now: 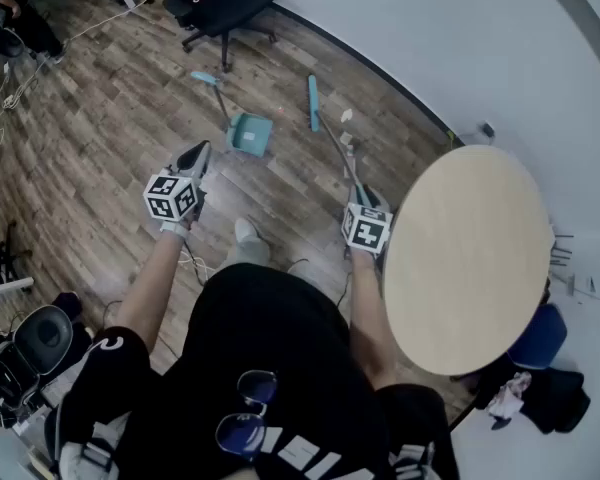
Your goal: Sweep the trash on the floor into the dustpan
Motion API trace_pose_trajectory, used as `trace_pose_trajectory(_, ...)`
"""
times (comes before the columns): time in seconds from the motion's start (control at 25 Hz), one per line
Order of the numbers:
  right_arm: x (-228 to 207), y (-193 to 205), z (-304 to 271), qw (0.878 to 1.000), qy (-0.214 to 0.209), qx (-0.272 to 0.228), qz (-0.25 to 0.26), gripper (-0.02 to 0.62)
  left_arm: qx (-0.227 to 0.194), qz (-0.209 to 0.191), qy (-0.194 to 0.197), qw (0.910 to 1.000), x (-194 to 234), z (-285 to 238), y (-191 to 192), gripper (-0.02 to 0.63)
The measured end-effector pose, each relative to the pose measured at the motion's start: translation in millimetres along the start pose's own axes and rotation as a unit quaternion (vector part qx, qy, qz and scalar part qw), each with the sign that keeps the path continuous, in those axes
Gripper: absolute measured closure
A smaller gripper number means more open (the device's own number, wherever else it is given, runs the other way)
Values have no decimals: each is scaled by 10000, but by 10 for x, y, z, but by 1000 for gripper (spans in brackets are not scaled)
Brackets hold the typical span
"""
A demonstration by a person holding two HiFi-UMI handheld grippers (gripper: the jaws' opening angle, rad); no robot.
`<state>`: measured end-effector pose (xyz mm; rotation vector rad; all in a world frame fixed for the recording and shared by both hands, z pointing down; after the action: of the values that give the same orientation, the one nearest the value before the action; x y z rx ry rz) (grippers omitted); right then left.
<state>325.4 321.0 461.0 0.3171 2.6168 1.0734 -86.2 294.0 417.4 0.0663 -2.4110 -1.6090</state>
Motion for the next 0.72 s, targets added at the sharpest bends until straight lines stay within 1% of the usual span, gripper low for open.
trace_pose_trajectory(0.24,76,-125,-124,10000,45,-20,17,511,9,-29,30,10000,166,-147,-33,609)
trace_pose_trajectory(0.36,143,-128,-215,9999,92,54,-26,511,12,-64,62,10000,283,-202,-64,609)
trace_pose_trajectory(0.72,533,-348,-556,9996,272,113,-41,511,40,-67,206,9998,856,-423,-154,609)
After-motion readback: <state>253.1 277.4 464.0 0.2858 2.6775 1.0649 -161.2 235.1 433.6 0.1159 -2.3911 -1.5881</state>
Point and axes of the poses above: the fingertips, and each gripper's own axes: z backward along the fingers, x to its left, y out of its underside, the point moved 5 cm from there along z, backward along the fingers, and after that the axes turned 12 degrees about -y, right-handed, at the moved point
